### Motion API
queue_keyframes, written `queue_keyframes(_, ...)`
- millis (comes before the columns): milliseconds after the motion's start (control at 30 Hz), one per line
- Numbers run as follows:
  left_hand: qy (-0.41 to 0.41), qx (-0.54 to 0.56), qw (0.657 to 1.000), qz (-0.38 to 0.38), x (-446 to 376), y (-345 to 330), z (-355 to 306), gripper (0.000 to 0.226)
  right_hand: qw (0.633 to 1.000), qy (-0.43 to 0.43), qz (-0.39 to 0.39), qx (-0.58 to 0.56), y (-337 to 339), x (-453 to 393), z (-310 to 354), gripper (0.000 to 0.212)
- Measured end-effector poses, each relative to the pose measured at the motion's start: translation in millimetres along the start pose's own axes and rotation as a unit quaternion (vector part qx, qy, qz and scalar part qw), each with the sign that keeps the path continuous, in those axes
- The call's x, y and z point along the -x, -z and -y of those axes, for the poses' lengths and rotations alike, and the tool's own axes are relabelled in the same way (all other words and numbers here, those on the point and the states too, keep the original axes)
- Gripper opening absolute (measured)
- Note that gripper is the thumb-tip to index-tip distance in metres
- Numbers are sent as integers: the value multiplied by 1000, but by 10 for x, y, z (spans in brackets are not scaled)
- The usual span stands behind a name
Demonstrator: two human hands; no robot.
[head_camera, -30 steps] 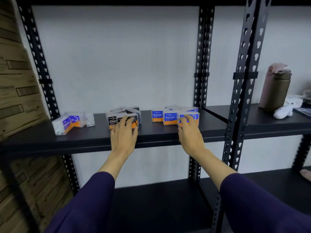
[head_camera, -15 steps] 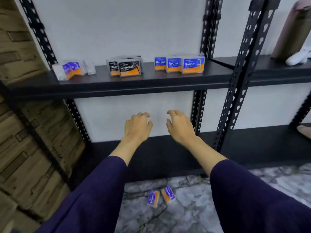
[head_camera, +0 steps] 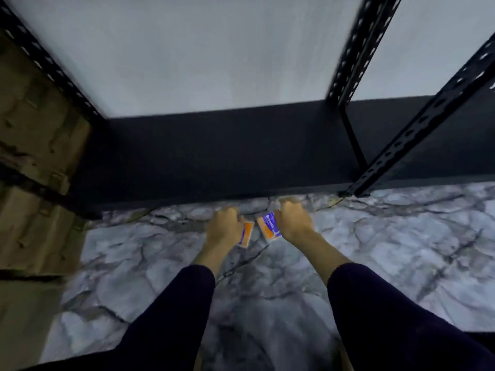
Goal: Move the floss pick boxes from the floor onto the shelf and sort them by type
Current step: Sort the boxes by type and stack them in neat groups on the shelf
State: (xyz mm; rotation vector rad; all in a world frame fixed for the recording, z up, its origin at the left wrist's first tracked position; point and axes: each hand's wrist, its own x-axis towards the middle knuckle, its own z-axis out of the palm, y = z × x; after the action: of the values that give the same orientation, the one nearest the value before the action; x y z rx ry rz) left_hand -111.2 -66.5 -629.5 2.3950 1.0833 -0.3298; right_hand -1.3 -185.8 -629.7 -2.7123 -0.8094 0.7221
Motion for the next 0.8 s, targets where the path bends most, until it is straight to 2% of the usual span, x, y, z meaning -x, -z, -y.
queue_keyframes(100,83,49,994,47,-194,-567,255,34,997,-45,49,-26,-499,-226,-237,30)
queue_keyframes(200,127,74,988,43,-332,-980,410,52,993,-86,66,-53,-880,-406,-378,43)
queue_keyframes(300,137,70,988,16,-460,-1264,483,69,987,-115,61,-89,-1168,-543,-392,55)
queue_keyframes(367,121,59,991,-7,-535,-1379,497,71,983,-121,56,-125,-1279,-608,-352,61)
queue_keyframes(467,103,50,993,-30,-588,-1448,482,68,972,-136,17,-193,-1347,-674,-296,62)
queue_keyframes(533,86,86,992,-32,-581,-1438,485,63,968,-133,4,-211,-1324,-681,-276,63)
queue_keyframes(633,41,186,981,-22,-520,-1268,469,46,972,-91,23,-217,-1162,-624,-261,54)
queue_keyframes(733,0,190,982,-22,-444,-942,402,34,980,-37,28,-195,-853,-512,-201,47)
queue_keyframes(800,-8,204,978,-46,-389,-640,344,33,982,-1,4,-190,-569,-435,-93,43)
